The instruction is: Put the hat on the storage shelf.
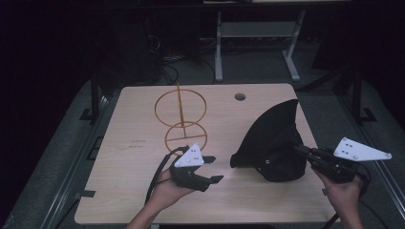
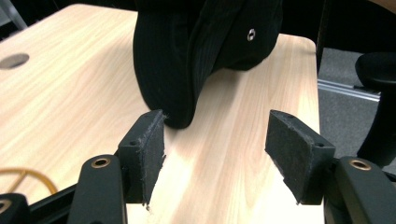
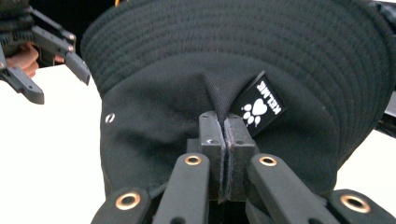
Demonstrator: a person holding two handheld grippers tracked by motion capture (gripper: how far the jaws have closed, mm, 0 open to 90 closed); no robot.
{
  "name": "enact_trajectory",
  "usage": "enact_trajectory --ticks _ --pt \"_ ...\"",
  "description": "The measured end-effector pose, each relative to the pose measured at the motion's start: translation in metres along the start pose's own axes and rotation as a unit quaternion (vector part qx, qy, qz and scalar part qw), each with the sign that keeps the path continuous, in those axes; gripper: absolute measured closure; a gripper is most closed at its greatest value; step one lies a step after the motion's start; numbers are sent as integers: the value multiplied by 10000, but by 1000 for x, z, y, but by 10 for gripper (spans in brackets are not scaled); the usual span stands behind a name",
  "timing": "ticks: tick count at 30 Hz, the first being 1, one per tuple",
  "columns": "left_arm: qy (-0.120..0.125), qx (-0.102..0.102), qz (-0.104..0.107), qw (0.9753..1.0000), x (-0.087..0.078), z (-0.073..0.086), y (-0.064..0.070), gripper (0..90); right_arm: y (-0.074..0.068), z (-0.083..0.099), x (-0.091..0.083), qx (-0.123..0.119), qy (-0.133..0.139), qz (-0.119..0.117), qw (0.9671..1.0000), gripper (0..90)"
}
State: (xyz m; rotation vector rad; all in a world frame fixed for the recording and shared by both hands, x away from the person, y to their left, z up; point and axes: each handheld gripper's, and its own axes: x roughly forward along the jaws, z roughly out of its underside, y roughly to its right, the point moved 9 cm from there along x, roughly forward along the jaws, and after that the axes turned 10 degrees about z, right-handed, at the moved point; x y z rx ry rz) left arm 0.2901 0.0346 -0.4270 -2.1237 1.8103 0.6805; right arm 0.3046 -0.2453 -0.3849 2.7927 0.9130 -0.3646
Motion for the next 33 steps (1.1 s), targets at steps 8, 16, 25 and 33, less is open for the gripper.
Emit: enact_trajectory --ticks 8,16,25,33 --pt "-36 -72 -90 9999 -13 18 -1 360 -1 -23 7 -55 -30 -100 9999 883" --pt "25 -183 -152 9997 -21 32 -1 345 -4 -48 16 -73 16 -239 9997 888" --pt "-6 -197 -192 9996 -25 45 -4 300 -1 -84 20 48 194 -411 9990 887" --pt "17 -166 -226 9996 -27 52 -5 280 -4 -113 28 -46 164 -540 9984 887"
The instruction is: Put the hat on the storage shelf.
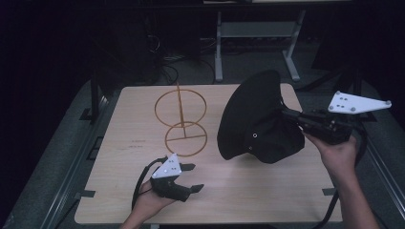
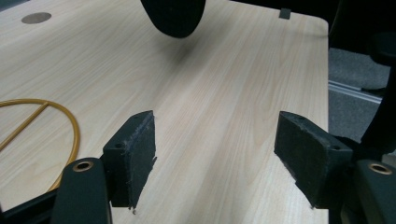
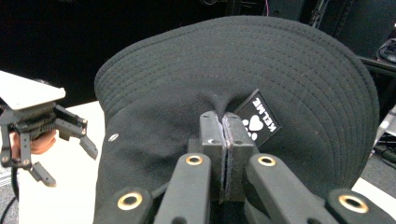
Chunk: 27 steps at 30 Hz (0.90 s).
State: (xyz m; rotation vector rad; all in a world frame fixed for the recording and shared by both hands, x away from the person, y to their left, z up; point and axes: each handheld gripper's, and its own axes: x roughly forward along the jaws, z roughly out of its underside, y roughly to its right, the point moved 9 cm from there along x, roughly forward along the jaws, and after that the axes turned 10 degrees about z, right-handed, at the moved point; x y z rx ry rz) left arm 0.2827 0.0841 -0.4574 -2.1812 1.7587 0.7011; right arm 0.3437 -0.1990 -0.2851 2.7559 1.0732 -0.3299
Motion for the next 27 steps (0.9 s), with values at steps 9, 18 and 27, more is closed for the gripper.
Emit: enact_trajectory --ticks 9,18,27 --pt "56 -2 -17 10000 0 4 1 256 -12 -36 22 -159 -59 -216 9996 887" --pt "-1 35 4 10000 6 7 3 230 -26 -67 52 -204 -85 -430 9988 887" --pt "-43 75 -4 10000 6 11 3 216 -43 -87 87 -278 -191 -682 9971 886"
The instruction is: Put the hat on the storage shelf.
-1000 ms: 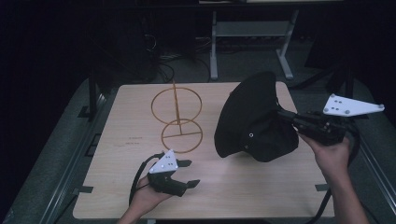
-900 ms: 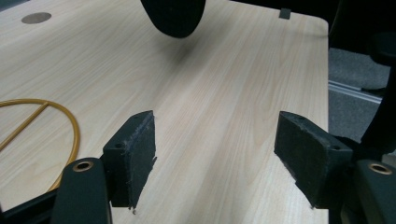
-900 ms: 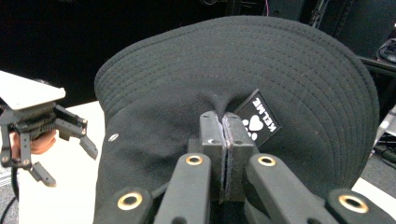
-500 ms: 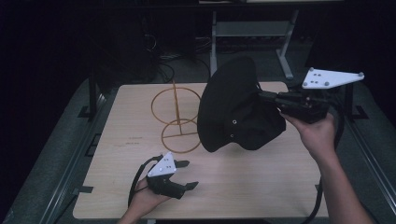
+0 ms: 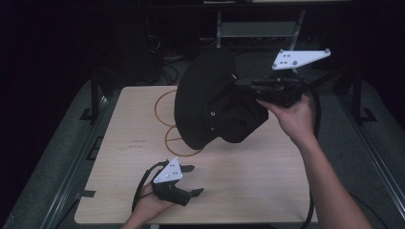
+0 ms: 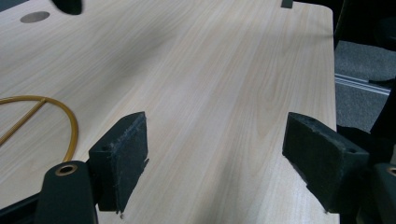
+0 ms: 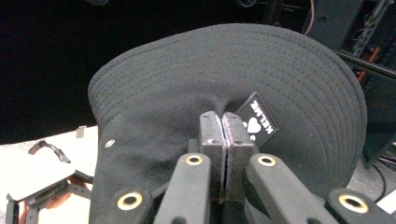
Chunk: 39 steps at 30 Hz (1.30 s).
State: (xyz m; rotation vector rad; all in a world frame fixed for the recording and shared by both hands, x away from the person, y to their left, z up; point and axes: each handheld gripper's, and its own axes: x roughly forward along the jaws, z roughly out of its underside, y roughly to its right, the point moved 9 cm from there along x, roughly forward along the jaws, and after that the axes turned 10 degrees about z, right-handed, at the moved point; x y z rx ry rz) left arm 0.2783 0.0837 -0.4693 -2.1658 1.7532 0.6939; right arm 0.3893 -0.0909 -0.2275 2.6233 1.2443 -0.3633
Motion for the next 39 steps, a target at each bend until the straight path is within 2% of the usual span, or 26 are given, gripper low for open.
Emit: enact_trajectory --ticks 5,10,21,34,37,39 --pt "-61 29 -7 10000 0 2 -1 215 -6 -12 18 -34 -49 -123 9999 886" --pt "-20 -54 -11 10000 1 2 1 208 -12 -23 35 -110 -96 -188 9997 886" --pt "-175 170 18 9997 5 4 0 207 -20 -42 70 -93 -220 -346 9991 885" --pt "-166 174 103 9997 10 4 2 205 -25 -56 111 -22 -415 -428 9982 885" --pt "-266 264 33 9993 9 5 0 206 -26 -58 120 -20 -443 -423 9981 884" --pt "-249 241 20 9994 8 5 -1 205 -26 -60 126 -8 -461 -441 9980 885"
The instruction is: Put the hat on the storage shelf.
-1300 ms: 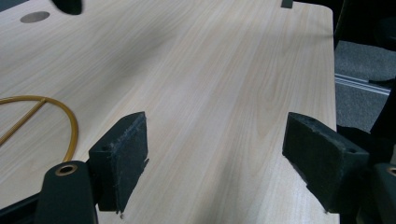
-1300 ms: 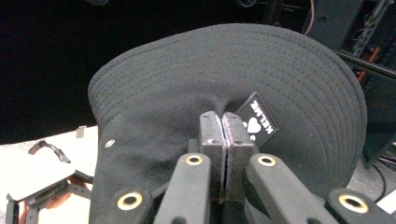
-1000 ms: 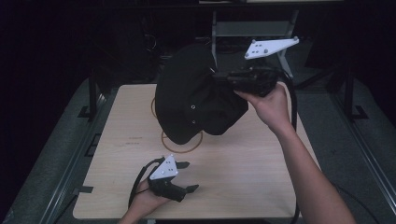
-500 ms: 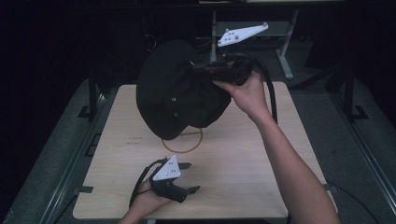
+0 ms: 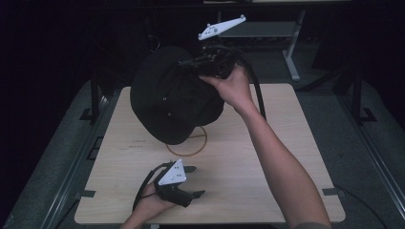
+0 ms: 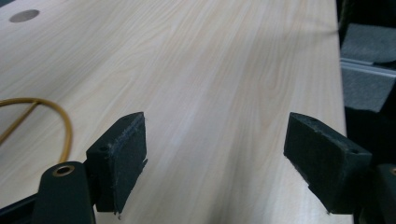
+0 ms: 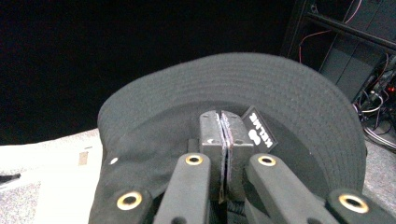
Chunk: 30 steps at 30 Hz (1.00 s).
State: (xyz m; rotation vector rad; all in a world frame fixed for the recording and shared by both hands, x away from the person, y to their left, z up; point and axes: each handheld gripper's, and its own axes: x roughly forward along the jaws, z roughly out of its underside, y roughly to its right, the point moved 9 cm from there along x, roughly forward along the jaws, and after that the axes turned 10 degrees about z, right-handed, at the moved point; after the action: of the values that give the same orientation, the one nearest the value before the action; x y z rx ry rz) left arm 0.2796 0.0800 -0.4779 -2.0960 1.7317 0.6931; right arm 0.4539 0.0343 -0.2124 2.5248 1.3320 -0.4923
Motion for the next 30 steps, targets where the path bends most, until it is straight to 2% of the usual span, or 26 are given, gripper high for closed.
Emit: enact_trajectory --ticks 4,8,11,18,19,23,30 --pt "-7 40 32 10000 3 -1 1 206 2 -4 12 17 -69 26 10000 885" --pt "-66 127 71 9999 7 -1 5 205 -1 -9 23 144 -57 -20 9999 885" --pt "-101 143 120 9998 8 -1 5 206 -2 -9 36 104 -172 -13 9998 886" --pt "-102 240 160 9995 10 -1 8 206 -4 -6 59 173 -357 -3 9992 886" --pt "-86 247 164 9995 11 -1 9 206 -4 -6 68 131 -464 27 9988 886" --pt "-176 285 190 9993 12 -1 10 206 -4 -5 80 53 -644 89 9979 886" --pt "-255 394 175 9987 18 -2 13 206 -15 -2 102 -375 -1073 208 9933 878"
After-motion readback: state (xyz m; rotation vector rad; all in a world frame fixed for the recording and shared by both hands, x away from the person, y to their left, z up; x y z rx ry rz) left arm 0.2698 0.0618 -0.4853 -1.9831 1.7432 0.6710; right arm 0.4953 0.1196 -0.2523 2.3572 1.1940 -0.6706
